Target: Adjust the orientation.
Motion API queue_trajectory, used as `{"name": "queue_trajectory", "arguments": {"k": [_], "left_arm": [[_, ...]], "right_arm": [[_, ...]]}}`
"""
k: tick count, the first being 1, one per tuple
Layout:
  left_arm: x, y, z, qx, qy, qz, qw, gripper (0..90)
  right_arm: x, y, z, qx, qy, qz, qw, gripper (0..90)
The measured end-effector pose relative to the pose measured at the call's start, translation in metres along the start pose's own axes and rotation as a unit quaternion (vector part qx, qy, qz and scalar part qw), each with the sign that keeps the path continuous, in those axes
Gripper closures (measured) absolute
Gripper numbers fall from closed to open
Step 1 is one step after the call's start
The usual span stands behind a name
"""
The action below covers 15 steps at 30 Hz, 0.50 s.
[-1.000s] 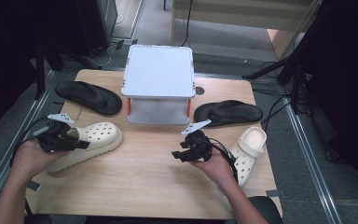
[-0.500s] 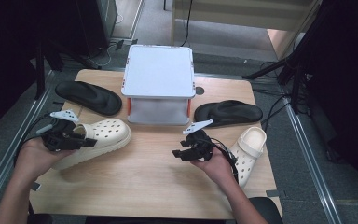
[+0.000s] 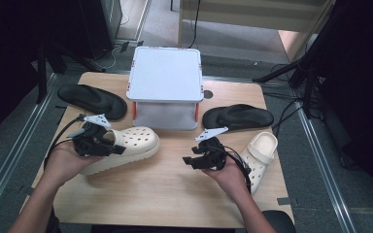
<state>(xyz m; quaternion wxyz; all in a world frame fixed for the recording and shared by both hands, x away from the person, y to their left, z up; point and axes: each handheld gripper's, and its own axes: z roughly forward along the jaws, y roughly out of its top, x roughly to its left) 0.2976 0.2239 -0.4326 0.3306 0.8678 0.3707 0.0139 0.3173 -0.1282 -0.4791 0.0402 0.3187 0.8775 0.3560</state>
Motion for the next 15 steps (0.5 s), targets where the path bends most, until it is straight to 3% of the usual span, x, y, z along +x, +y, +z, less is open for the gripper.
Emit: {"name": "queue_trajectory", "arguments": {"k": [6,15], "left_arm": [[-0.014,0.014,0.025,0.007,-0.017,0.021,0.9996,77.1],[-0.03,0.029,0.055,0.022,-0.032,0.035,0.9986,77.0]], "right_arm": [[0.002,-0.005,-0.005,-0.008,-0.006,0.004,0.9999,47.3],[0.003,-0.012,-0.011,-0.009,-0.017,0.017,0.9997,47.3]]}}
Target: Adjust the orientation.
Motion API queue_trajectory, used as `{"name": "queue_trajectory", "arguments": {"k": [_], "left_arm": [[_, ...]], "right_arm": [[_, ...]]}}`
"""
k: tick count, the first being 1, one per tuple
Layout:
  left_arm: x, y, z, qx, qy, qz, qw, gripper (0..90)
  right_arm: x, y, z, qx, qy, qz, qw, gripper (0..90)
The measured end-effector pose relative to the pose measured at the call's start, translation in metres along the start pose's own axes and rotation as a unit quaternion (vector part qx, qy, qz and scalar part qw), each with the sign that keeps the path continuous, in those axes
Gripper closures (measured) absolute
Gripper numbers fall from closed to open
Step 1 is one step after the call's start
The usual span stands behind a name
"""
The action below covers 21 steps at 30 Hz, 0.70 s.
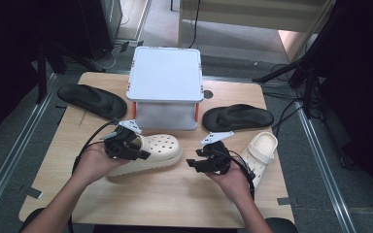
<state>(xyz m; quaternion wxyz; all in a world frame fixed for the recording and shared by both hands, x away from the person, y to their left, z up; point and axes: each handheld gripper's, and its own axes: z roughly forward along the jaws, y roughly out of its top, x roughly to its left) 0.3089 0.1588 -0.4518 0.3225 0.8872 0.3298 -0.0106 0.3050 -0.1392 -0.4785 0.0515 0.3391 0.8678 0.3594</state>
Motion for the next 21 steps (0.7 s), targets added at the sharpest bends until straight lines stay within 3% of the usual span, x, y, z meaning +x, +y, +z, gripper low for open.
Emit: {"name": "queue_trajectory", "arguments": {"k": [10,21], "left_arm": [[-0.006,0.007,0.022,0.002,-0.007,0.009,0.9999,76.9],[-0.005,0.005,0.025,0.01,-0.016,0.016,0.9997,75.9]], "right_arm": [[0.003,-0.004,0.001,0.0,-0.001,0.004,1.0,47.3],[0.006,-0.004,0.002,-0.002,0.002,0.001,1.0,47.3]]}}
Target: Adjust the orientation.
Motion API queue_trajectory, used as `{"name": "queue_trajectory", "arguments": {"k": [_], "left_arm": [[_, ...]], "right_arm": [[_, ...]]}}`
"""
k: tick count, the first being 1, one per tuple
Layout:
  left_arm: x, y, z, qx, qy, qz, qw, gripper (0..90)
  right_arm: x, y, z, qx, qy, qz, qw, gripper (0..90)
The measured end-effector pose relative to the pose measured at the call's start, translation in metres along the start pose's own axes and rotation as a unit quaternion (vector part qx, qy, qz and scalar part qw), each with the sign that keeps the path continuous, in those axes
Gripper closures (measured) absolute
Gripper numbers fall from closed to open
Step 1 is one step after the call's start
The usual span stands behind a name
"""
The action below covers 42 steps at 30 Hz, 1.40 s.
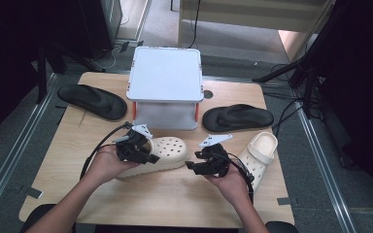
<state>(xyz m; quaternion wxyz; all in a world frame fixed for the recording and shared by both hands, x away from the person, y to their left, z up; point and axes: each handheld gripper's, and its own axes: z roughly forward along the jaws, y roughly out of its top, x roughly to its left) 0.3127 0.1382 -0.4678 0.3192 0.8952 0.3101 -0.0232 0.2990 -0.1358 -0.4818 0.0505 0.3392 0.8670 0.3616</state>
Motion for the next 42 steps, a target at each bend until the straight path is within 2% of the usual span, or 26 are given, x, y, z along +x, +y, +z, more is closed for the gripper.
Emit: {"name": "queue_trajectory", "arguments": {"k": [2,4,8,15,16,18,21,22,27,29,31,34,37,41,42], "left_arm": [[0.0,-0.001,0.0,-0.003,-0.001,0.0,1.0,73.5],[0.001,-0.001,0.0,0.0,-0.005,-0.006,1.0,64.8],[0.001,-0.001,-0.006,-0.003,0.0,-0.004,1.0,59.4],[0.004,-0.007,-0.034,-0.016,0.006,-0.006,0.9998,55.3],[0.004,-0.007,-0.034,-0.016,0.006,-0.006,0.9998,55.2],[0.005,-0.012,-0.047,-0.023,0.021,-0.004,0.9995,56.0],[0.015,-0.018,-0.059,-0.035,0.019,-0.017,0.9991,58.2],[0.015,-0.018,-0.059,-0.035,0.019,-0.017,0.9991,61.0],[0.036,-0.027,-0.066,-0.032,0.03,-0.026,0.9987,71.9],[0.039,-0.029,-0.067,-0.031,0.033,-0.024,0.9987,75.3],[0.051,-0.033,-0.065,-0.021,0.051,-0.028,0.9981,77.5],[0.063,-0.037,-0.062,-0.017,0.061,-0.034,0.9974,82.3],[0.073,-0.04,-0.057,-0.023,0.054,-0.045,0.9973,86.3],[0.081,-0.042,-0.05,-0.021,0.048,-0.048,0.9975,89.5],[0.084,-0.042,-0.047,-0.02,0.044,-0.045,0.9978,89.8]], "right_arm": [[0.0,0.0,0.0,0.0,0.001,-0.001,1.0,47.2],[0.0,0.0,0.0,0.0,0.002,-0.001,1.0,47.2],[0.001,0.0,0.0,-0.002,0.002,-0.002,1.0,47.1],[0.005,0.002,-0.002,-0.009,0.005,-0.004,0.9999,47.2],[0.005,0.002,-0.002,-0.009,0.005,-0.004,0.9999,47.2],[0.007,0.002,-0.002,-0.01,0.005,-0.006,0.9999,47.4],[0.01,0.003,-0.002,-0.01,0.007,-0.006,0.9999,47.7],[0.01,0.003,-0.002,-0.01,0.007,-0.006,0.9999,47.7],[0.014,0.003,0.004,-0.006,0.013,-0.008,0.9999,49.0],[0.017,0.004,0.007,-0.004,0.015,-0.009,0.9998,49.8],[0.018,0.004,0.01,-0.005,0.016,-0.01,0.9998,51.2],[0.018,0.004,0.012,-0.006,0.018,-0.008,0.9998,54.7],[0.02,0.004,0.015,-0.011,0.021,-0.005,0.9997,59.4],[0.022,0.005,0.016,-0.014,0.023,-0.006,0.9996,65.5],[0.023,0.004,0.018,-0.014,0.022,-0.005,0.9996,73.0]]}}
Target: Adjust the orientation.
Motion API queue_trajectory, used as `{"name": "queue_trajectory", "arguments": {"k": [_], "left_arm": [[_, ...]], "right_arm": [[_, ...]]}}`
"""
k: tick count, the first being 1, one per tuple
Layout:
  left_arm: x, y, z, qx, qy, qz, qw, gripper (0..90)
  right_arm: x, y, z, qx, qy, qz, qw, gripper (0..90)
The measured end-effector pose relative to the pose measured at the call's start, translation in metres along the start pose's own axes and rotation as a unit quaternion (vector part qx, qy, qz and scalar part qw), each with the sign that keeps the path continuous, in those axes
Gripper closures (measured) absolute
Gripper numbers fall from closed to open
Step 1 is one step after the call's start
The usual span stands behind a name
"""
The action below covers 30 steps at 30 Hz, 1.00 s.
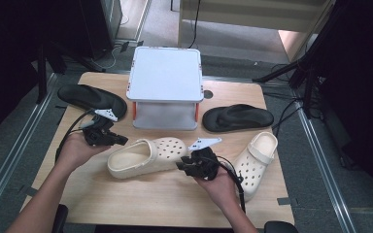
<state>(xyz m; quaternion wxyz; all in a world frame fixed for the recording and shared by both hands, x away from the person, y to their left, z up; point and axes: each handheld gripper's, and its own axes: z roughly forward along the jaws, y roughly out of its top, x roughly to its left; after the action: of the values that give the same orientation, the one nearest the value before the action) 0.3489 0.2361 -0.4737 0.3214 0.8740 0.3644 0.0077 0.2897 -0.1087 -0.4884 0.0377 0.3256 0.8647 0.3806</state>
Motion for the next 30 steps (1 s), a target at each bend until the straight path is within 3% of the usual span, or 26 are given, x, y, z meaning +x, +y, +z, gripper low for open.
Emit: {"name": "queue_trajectory", "arguments": {"k": [3,5,8,14,25,30], "left_arm": [[0.002,0.0,0.003,0.001,-0.002,0.003,1.0,89.8],[0.005,-0.003,0.009,-0.005,-0.004,0.008,0.9999,89.7],[0.006,-0.007,0.018,0.006,-0.002,0.008,0.9999,89.3],[0.005,-0.009,0.018,0.0,0.001,0.009,1.0,89.7],[-0.005,-0.02,0.014,0.0,0.002,-0.004,1.0,89.8],[-0.013,-0.027,0.011,0.002,0.002,0.004,1.0,89.8]], "right_arm": [[0.001,-0.001,0.001,0.0,0.006,0.001,1.0,87.2],[0.003,-0.001,0.005,0.002,0.016,0.004,0.9999,90.0],[0.007,0.0,0.014,0.01,0.018,0.002,0.9998,90.0],[0.009,0.002,0.026,0.017,0.006,-0.001,0.9998,90.0],[0.004,0.004,0.028,0.017,0.008,0.007,0.9998,90.0],[-0.002,0.007,0.03,0.017,0.014,0.017,0.9996,90.0]]}}
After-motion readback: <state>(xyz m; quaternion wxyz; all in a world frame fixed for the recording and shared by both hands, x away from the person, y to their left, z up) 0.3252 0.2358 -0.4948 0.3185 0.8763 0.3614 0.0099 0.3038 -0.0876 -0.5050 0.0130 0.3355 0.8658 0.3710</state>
